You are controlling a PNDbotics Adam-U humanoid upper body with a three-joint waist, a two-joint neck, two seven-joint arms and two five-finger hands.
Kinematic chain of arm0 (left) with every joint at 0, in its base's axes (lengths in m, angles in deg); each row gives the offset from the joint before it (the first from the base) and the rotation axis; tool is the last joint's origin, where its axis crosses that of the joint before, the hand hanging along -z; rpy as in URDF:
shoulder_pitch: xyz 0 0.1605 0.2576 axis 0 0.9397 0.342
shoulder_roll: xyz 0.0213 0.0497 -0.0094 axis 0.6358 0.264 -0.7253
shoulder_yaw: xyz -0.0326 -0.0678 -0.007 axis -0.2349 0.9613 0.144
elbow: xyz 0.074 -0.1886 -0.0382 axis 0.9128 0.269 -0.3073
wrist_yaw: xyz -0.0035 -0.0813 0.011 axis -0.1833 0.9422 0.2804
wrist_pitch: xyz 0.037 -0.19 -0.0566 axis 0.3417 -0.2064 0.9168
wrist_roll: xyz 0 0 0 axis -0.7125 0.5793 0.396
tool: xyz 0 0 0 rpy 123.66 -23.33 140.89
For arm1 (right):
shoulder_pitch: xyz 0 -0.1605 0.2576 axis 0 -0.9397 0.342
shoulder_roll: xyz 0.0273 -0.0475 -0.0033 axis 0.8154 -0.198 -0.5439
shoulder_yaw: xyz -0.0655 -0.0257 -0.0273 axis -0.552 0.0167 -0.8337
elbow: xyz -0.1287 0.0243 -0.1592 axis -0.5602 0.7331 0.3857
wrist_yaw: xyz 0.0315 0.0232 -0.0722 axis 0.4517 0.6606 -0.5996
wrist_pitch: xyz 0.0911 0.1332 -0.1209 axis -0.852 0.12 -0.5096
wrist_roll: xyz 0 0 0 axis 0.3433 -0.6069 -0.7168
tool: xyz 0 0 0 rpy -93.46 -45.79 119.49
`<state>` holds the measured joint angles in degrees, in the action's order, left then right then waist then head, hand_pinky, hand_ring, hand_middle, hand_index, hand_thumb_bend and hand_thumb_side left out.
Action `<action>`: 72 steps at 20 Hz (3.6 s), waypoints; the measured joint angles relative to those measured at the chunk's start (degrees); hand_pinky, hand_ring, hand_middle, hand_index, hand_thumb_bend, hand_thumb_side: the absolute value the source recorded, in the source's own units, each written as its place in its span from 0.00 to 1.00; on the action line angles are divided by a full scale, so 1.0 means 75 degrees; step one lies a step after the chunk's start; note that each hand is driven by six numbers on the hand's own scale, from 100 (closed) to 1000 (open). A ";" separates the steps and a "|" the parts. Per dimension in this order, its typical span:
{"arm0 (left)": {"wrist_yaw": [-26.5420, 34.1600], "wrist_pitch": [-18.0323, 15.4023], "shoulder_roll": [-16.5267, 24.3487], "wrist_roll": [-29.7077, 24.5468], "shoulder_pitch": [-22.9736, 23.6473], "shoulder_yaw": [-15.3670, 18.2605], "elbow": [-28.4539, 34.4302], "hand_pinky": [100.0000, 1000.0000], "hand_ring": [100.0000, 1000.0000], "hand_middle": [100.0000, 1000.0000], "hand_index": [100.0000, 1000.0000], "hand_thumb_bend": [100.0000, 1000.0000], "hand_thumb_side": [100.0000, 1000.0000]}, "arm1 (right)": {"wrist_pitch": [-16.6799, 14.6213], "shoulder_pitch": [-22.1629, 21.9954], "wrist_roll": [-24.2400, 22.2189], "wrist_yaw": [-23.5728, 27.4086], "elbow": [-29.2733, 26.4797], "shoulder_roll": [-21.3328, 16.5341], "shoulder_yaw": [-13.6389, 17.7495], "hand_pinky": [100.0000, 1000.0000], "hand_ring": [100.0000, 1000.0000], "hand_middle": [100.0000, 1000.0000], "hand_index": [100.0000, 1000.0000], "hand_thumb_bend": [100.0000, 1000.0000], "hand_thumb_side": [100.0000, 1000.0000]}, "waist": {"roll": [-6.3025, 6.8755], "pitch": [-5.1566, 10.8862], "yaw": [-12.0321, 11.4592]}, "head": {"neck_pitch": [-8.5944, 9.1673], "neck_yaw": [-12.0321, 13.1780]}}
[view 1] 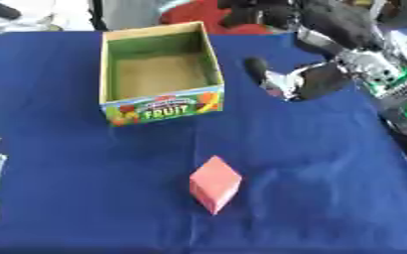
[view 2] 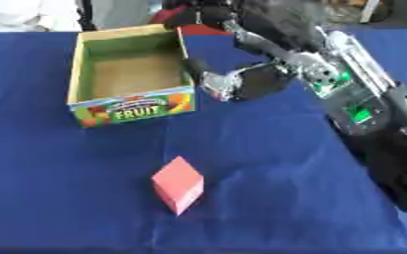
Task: Pick up objects on the table and place them in the box.
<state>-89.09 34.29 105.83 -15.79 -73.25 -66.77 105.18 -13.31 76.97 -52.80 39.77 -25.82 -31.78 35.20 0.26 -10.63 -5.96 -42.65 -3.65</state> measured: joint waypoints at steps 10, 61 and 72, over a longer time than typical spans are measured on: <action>-0.0009 -0.0011 0.0000 0.0025 -0.0003 0.0019 0.0000 0.50 0.77 0.78 0.82 0.00 0.86 | 0.0279 -0.0249 0.0270 0.0131 -0.0190 -0.0241 0.0301 0.69 0.78 0.87 0.86 0.00 0.87 | 0.0003 -0.0040 0.0008 | 0.0001 0.0069; 0.0005 0.0012 0.0004 -0.0016 -0.0042 -0.0004 0.0000 0.50 0.77 0.78 0.82 0.00 0.86 | -0.1225 -0.0228 -0.3613 -0.0246 0.1268 0.0379 -0.1456 0.89 0.86 0.87 0.93 0.47 0.69 | -0.0051 0.0056 -0.0096 | -0.0013 -0.0109; 0.0021 0.0018 0.0071 -0.0057 -0.0041 -0.0009 0.0000 0.50 0.77 0.78 0.82 0.00 0.85 | -0.1071 -0.0215 -0.3767 -0.0308 0.1402 0.0664 -0.1515 0.89 0.86 0.87 0.94 0.43 0.77 | -0.0147 0.0056 -0.0100 | -0.0072 -0.0144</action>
<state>-88.94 34.43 106.36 -16.22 -73.55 -66.84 105.18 -21.34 75.36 -81.05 37.46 -15.31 -26.80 23.84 -0.84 -10.20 -6.71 -43.19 -4.73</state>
